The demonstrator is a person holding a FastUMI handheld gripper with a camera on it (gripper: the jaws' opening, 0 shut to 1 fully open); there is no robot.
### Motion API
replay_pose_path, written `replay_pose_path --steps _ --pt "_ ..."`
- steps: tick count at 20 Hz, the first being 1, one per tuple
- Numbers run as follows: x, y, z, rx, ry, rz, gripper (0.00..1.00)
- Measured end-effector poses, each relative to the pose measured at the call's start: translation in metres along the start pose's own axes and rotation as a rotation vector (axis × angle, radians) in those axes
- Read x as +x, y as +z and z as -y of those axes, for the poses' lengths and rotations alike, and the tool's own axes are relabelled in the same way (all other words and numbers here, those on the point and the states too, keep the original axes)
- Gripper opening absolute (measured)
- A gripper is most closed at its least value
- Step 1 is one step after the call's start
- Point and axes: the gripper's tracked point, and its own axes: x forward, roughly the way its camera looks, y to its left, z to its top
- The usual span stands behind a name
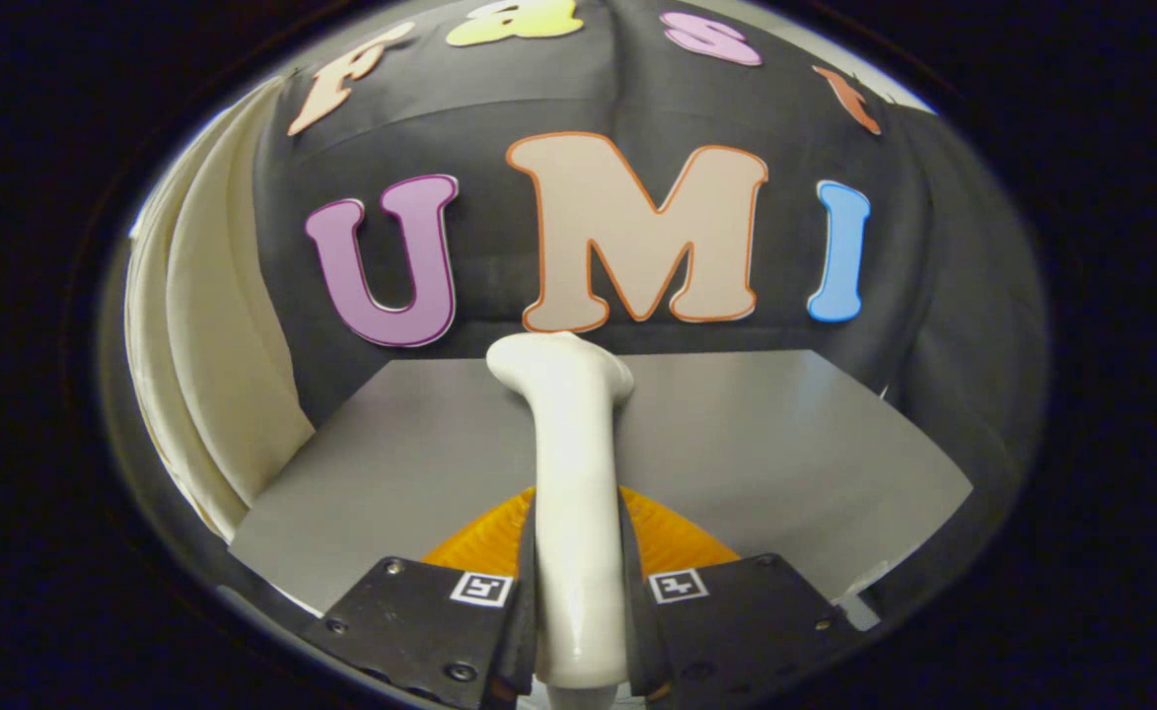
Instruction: Iron the clothes twice with a garment steamer, once on the left side and once on the right side.
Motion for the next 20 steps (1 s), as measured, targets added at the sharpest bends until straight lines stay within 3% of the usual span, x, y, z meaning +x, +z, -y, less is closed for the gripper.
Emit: replay_pose_path --steps 6,11,15,20 --pt "-0.067 -0.015 -0.021 -0.007 -0.038 0.024 0.36" --pt "-0.149 -0.021 -0.072 0.002 -0.089 0.080 0.36" --pt "-0.214 -0.030 -0.136 0.010 -0.114 0.129 0.35" --pt "-0.279 -0.033 -0.225 -0.006 -0.089 0.185 0.35"
